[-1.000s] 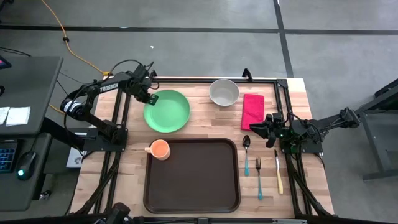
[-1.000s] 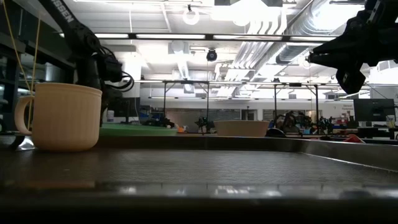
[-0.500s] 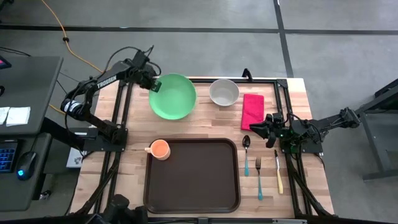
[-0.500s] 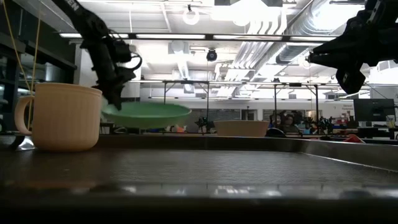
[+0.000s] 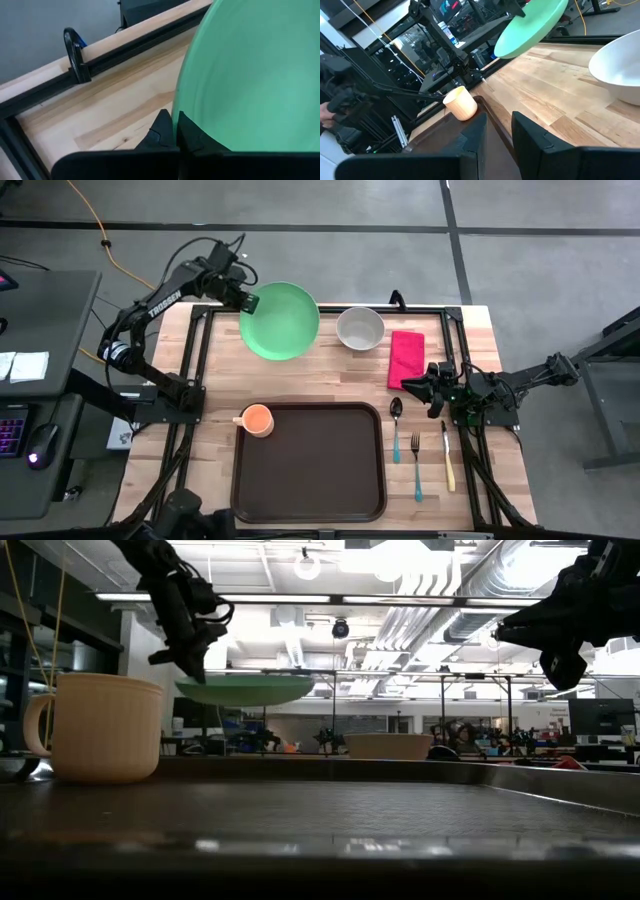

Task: Set up tray
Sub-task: Put the green plate to the bottom right of the orange cup on the brown tray

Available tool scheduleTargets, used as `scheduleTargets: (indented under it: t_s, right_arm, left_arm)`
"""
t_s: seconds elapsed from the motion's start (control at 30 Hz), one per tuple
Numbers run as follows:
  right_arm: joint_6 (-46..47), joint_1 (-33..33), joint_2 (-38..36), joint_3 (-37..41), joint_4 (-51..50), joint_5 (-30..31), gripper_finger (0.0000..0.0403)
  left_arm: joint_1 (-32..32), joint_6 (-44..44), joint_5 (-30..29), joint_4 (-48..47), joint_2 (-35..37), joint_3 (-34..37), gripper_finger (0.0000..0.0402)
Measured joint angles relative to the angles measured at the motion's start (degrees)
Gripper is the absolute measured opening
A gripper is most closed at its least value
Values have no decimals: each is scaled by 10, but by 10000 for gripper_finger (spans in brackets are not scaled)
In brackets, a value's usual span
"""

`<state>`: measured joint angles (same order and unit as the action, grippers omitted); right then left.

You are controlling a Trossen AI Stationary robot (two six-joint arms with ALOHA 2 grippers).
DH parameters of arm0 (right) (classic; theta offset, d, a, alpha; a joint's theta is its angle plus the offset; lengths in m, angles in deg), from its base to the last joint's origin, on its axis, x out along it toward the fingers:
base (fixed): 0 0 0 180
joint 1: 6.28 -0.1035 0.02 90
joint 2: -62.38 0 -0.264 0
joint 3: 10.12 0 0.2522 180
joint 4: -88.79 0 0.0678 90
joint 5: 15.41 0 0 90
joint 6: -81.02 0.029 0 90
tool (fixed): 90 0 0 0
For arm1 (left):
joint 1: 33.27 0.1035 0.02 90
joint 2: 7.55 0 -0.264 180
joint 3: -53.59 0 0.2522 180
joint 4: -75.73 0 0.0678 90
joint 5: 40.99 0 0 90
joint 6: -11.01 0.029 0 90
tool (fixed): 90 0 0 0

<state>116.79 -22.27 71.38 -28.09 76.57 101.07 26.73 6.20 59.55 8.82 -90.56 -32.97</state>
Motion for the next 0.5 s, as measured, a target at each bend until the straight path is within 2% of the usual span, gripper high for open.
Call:
scheduleTargets:
  t_s: [0.5]
  right_arm:
    - [-2, 0, 0, 0, 0, 0, 67]
  left_arm:
    - [-12, -17, 75, -45, 0, -4, 14]
